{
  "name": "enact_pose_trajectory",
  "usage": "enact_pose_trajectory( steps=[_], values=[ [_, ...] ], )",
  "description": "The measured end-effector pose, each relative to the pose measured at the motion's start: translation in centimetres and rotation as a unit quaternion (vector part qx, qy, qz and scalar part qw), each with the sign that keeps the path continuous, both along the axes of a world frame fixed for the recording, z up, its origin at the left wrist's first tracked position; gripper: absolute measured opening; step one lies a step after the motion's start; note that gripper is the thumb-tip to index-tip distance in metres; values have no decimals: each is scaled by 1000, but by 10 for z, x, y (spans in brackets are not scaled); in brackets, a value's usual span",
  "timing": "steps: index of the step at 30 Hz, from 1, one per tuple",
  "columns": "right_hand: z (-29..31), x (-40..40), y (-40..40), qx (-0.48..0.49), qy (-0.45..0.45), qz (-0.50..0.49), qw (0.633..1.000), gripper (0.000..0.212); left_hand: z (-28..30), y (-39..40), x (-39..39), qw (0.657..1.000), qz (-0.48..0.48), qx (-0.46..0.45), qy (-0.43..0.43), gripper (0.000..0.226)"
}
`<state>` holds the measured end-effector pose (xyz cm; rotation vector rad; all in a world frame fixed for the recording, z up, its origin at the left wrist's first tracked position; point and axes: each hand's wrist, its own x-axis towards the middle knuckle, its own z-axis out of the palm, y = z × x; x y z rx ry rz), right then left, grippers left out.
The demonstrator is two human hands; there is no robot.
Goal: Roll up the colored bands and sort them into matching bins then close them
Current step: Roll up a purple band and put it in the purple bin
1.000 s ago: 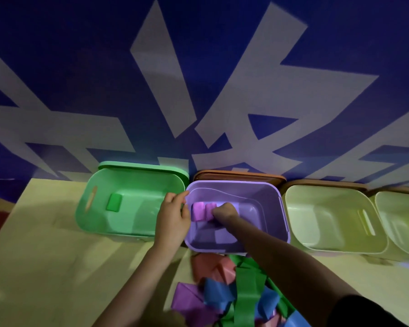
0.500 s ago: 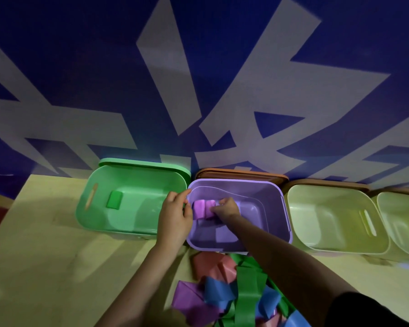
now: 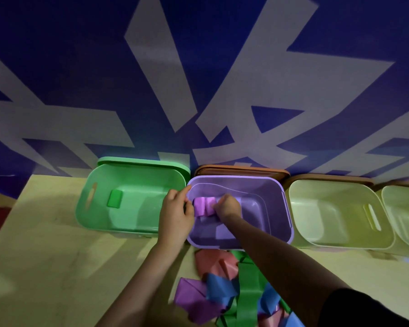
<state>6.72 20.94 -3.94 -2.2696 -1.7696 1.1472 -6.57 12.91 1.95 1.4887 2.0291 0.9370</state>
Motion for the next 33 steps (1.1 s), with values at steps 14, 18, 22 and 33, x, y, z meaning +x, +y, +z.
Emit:
enact_pose_trajectory(
  steps=[14,18,22,33],
  values=[
    [11,13,7,-15,9,60,998,26,0,1,-2,1000,-13,-17,15,38],
    [14,17,10,-10,24,45,999,26,2,0,-3,999,-21,-11,29,37],
    [16,19,11,-18,26,55,998,26,5,-2,-4,999,-24,-8,43,34],
    [46,38,-3,27,37,64,997,26,22,-21,1,998,-8,24,64,30]
  ],
)
